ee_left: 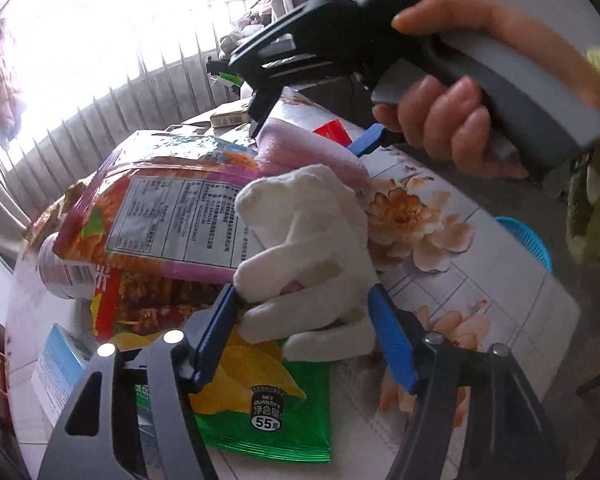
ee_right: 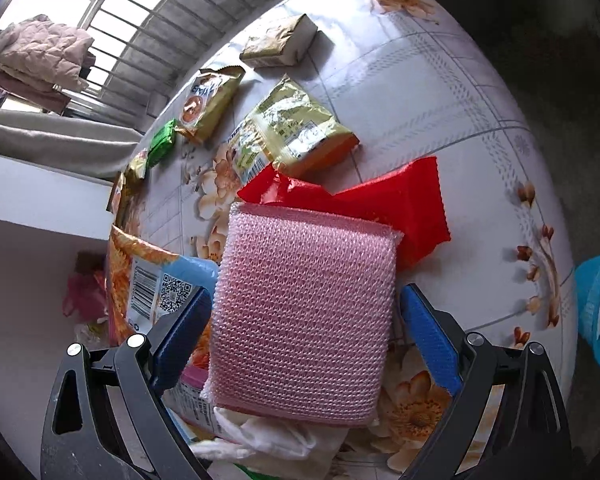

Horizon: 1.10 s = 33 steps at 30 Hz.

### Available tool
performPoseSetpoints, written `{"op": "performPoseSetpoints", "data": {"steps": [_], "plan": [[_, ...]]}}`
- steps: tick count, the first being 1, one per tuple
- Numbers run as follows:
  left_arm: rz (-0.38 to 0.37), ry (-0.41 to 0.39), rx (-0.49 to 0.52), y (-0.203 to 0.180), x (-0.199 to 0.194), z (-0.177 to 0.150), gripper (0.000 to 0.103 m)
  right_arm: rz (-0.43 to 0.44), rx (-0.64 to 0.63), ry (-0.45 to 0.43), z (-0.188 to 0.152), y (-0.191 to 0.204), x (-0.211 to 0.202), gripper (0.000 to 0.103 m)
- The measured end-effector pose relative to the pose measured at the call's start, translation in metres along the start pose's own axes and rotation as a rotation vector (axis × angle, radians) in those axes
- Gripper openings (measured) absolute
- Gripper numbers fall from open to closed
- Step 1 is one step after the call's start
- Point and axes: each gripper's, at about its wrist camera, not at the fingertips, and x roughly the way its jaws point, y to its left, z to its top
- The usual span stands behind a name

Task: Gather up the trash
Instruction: 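Move both tools back to the table and grasp the pink sponge with the right gripper, then lift the pink sponge with the right gripper while the left gripper pinches the white glove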

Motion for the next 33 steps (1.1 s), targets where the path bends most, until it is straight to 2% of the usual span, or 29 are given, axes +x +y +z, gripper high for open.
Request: {"op": "performPoseSetpoints", "data": {"steps": [4,6,7,11,14,20,27,33], "plan": [[0.038,-0.015,0.032,-0.004,0.002,-0.004,0.049,-0.003,-0.03,-0.002,-0.003,0.002,-0.002,0.088],[0.037,-0.017,0.031,-0.003,0.001,-0.006,0.038,-0.004,-0.042,-0.002,-0.005,0.002,-0.003,0.085],[0.035,-0.018,0.029,-0.003,0.001,-0.005,0.035,-0.006,-0.045,-0.003,-0.006,0.001,-0.004,0.083],[0.027,-0.023,0.021,-0.004,-0.002,-0.006,0.016,0.001,-0.041,-0.01,-0.01,-0.004,-0.01,0.08],[0.008,-0.037,0.012,-0.002,-0.007,-0.009,0.009,0.01,-0.04,-0.026,-0.013,-0.008,-0.016,0.079],[-0.01,-0.092,0.018,-0.003,-0.026,-0.014,0.006,0.028,-0.048,-0.044,-0.021,-0.012,-0.028,0.079],[-0.014,-0.191,0.042,-0.01,-0.054,-0.012,0.006,0.063,-0.058,-0.073,-0.031,-0.015,-0.049,0.079],[-0.012,-0.26,0.056,-0.016,-0.076,-0.008,0.006,0.115,-0.05,-0.102,-0.042,-0.02,-0.071,0.078]]}}
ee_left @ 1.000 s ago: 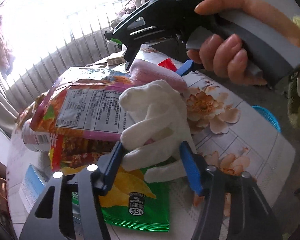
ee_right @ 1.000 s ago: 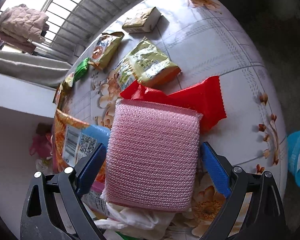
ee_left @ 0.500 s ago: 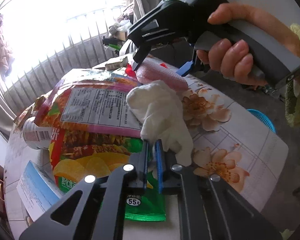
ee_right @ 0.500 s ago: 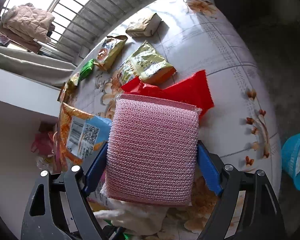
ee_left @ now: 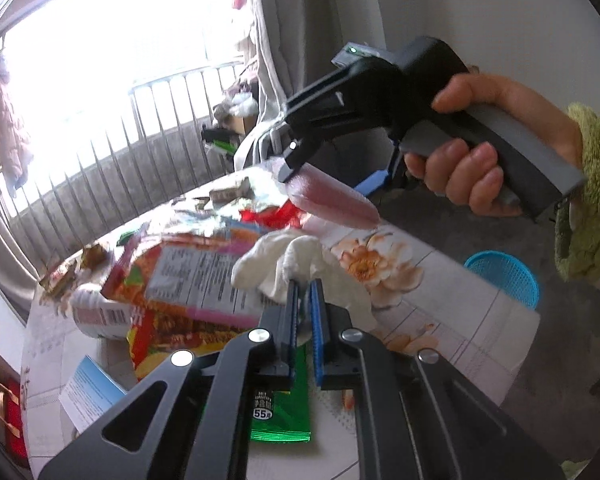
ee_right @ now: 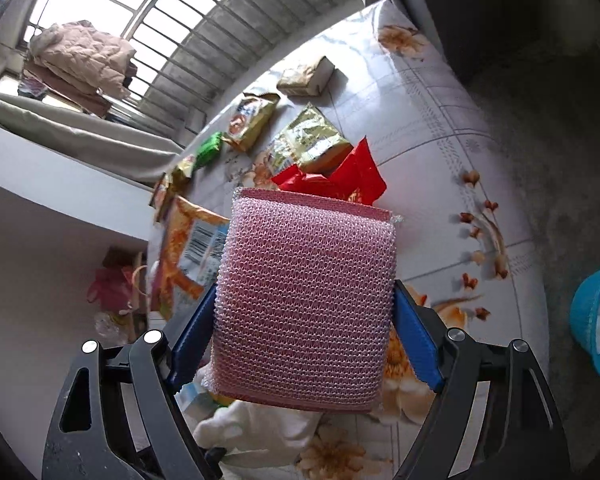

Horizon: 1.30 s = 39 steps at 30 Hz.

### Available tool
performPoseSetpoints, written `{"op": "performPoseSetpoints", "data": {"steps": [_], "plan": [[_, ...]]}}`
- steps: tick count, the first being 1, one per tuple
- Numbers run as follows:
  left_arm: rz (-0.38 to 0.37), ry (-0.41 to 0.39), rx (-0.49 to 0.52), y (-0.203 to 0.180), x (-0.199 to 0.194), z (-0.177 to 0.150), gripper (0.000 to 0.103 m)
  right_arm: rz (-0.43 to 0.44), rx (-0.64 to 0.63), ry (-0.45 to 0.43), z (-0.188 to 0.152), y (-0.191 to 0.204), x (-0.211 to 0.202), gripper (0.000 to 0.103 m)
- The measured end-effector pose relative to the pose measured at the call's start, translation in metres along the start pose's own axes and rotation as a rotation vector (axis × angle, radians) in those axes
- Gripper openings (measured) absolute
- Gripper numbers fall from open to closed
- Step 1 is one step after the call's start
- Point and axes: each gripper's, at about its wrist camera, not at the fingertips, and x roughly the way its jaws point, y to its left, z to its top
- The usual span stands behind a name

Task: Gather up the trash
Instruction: 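Lift the pink sponge with the right gripper while the left gripper pinches the white glove, then carry the sponge and glove over the blue wastebasket and open both grippers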

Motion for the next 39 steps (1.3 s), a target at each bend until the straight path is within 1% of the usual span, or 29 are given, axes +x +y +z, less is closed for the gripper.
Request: {"op": "performPoseSetpoints", "data": {"steps": [6,14,17,23,29,35,39], "plan": [[0.01,-0.077,0.03,-0.007,-0.018,0.013,0.005,0.042,0.017,-0.057,-0.008,-0.007,-0.03,0.078],[0.009,-0.153,0.055,-0.014,-0.028,0.034,0.005,0.073,0.059,-0.144,-0.025,-0.03,-0.071,0.078],[-0.009,-0.18,0.05,-0.012,-0.027,0.046,0.005,0.081,0.08,-0.165,-0.032,-0.042,-0.083,0.078],[-0.077,-0.194,-0.007,0.001,-0.018,0.08,0.005,0.096,0.127,-0.211,-0.047,-0.066,-0.106,0.078],[-0.195,-0.192,-0.042,-0.001,-0.017,0.121,0.005,0.114,0.191,-0.269,-0.061,-0.096,-0.128,0.078],[-0.338,-0.143,-0.039,-0.027,0.002,0.165,0.005,0.117,0.278,-0.337,-0.08,-0.139,-0.154,0.078],[-0.427,-0.076,-0.022,-0.062,0.03,0.189,0.005,0.102,0.345,-0.379,-0.095,-0.17,-0.17,0.078]]}}
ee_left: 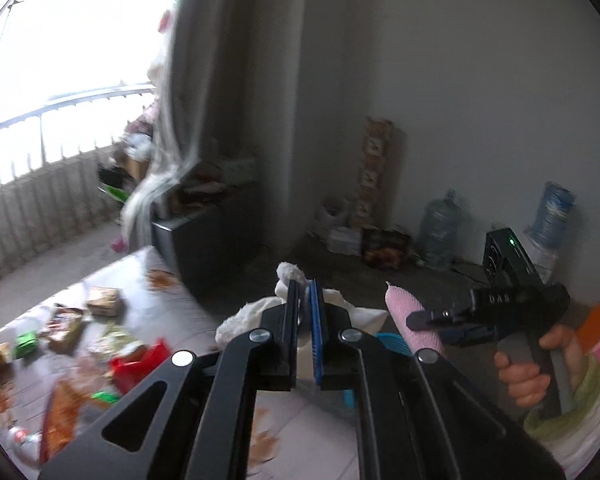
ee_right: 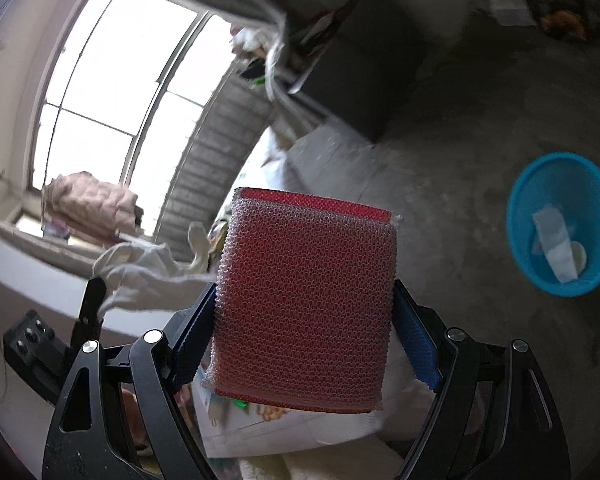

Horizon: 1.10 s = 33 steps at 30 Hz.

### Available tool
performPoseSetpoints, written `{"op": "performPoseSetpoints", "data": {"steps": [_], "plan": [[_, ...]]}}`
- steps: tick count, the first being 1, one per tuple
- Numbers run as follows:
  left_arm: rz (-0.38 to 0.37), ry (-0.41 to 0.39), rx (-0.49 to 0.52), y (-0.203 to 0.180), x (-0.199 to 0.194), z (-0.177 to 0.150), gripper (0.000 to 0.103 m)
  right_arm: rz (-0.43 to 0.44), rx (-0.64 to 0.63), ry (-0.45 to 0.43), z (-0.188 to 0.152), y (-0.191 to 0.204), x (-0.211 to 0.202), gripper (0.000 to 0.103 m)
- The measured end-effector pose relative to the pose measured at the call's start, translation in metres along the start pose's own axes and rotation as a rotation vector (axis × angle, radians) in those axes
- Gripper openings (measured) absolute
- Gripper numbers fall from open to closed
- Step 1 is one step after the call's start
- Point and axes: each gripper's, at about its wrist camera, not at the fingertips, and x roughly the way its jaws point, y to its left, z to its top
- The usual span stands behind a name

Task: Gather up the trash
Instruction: 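Carry the sponge and glove over the blue wastebasket and open both grippers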

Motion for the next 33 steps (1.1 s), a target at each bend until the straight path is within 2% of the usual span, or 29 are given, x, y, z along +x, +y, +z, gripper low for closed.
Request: {"op": "performPoseSetpoints", "data": {"steps": [6,11,14,18,25,26,28,29,33], "plan": [[-0.135,0.159,-0.018,-0.04,0.084,0.02,0.005,-0.053,0.115,-0.072,0.002,-0.056,-0.027,0.078],[-0.213,0.313,-0.042,-0.071,0.165,0.019,0.005,-0.103,0.214,-0.116,0.006,-0.108,-0.038,0.078],[-0.241,0.41,-0.052,-0.091,0.215,0.009,0.005,-0.135,0.277,-0.132,0.009,-0.137,-0.038,0.078],[-0.243,0.516,-0.059,-0.117,0.276,-0.009,0.005,-0.16,0.364,-0.14,0.013,-0.183,-0.034,0.078],[-0.238,0.653,-0.068,-0.152,0.347,-0.044,0.007,-0.192,0.488,-0.13,0.027,-0.251,-0.007,0.083],[-0.234,0.665,-0.077,-0.156,0.356,-0.049,0.011,-0.188,0.492,-0.124,0.029,-0.26,-0.002,0.083],[-0.225,0.686,-0.079,-0.162,0.37,-0.057,0.03,-0.212,0.511,-0.108,0.031,-0.276,0.009,0.086],[-0.21,0.697,-0.072,-0.163,0.375,-0.06,0.046,-0.232,0.527,-0.102,0.03,-0.287,0.016,0.086],[-0.175,0.691,-0.043,-0.168,0.377,-0.066,0.055,-0.292,0.583,-0.082,0.023,-0.315,0.028,0.086]]}}
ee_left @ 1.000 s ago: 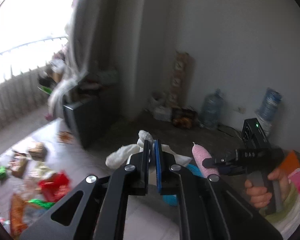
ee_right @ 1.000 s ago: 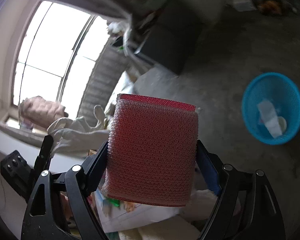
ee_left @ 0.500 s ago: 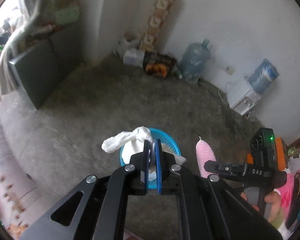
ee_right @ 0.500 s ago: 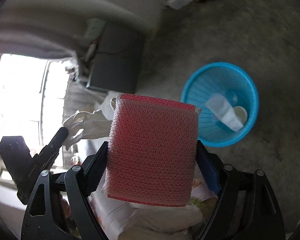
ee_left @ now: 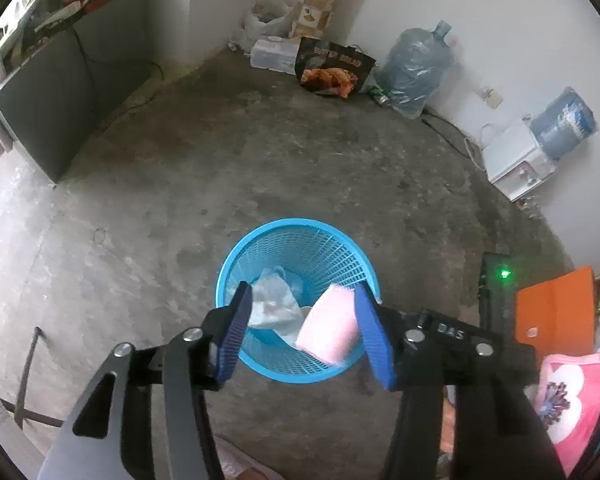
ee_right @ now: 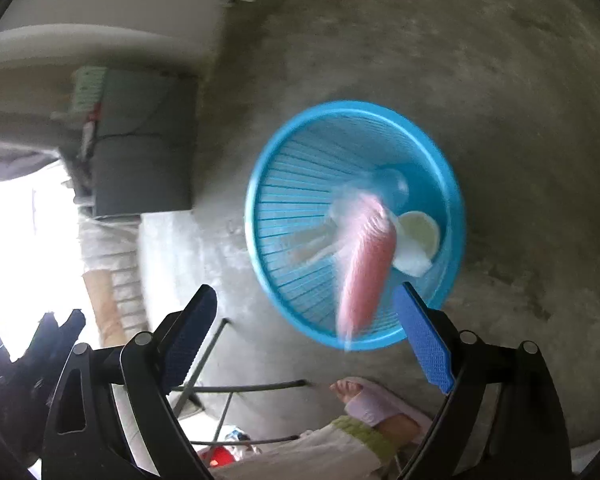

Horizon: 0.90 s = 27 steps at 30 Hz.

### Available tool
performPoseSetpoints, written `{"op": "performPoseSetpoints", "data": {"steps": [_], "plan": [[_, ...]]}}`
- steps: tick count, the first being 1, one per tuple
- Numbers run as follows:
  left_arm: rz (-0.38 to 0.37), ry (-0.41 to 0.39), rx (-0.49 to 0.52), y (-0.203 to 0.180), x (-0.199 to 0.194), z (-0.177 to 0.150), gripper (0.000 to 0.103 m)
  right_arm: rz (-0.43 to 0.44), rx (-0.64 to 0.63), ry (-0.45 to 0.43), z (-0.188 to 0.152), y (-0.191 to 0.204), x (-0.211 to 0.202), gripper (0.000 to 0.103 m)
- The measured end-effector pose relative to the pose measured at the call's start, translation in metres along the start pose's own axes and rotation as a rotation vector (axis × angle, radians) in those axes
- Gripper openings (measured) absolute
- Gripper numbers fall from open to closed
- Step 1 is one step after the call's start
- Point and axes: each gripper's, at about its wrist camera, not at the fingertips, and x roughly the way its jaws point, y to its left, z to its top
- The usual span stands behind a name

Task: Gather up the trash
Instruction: 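Carry the sponge and glove over the blue wastebasket and open both grippers, then move both tools back over the snack packets on the table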

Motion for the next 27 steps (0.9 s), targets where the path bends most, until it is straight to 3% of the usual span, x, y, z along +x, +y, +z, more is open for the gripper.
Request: {"op": "performPoseSetpoints", "data": {"steps": [5,9,16,22,27], "plan": [[0.027,-0.05,0.023,-0.003,-0.017,-0.003,0.061,0.0,0.026,-0.02,-0.007,-0.012,-0.008,0.086],[0.063,-0.111,0.031,0.003,-0.054,-0.004,0.064,0.006,-0.002,-0.083,-0.014,-0.007,-0.033,0.086],[0.107,-0.217,0.035,0.015,-0.15,-0.018,0.068,0.025,-0.169,-0.259,-0.058,0.039,-0.119,0.086],[0.156,-0.322,0.024,0.031,-0.254,-0.063,0.074,-0.006,-0.379,-0.393,-0.122,0.104,-0.182,0.086],[0.16,-0.406,-0.045,0.057,-0.34,-0.126,0.081,-0.007,-0.541,-0.469,-0.184,0.149,-0.211,0.086]]}}
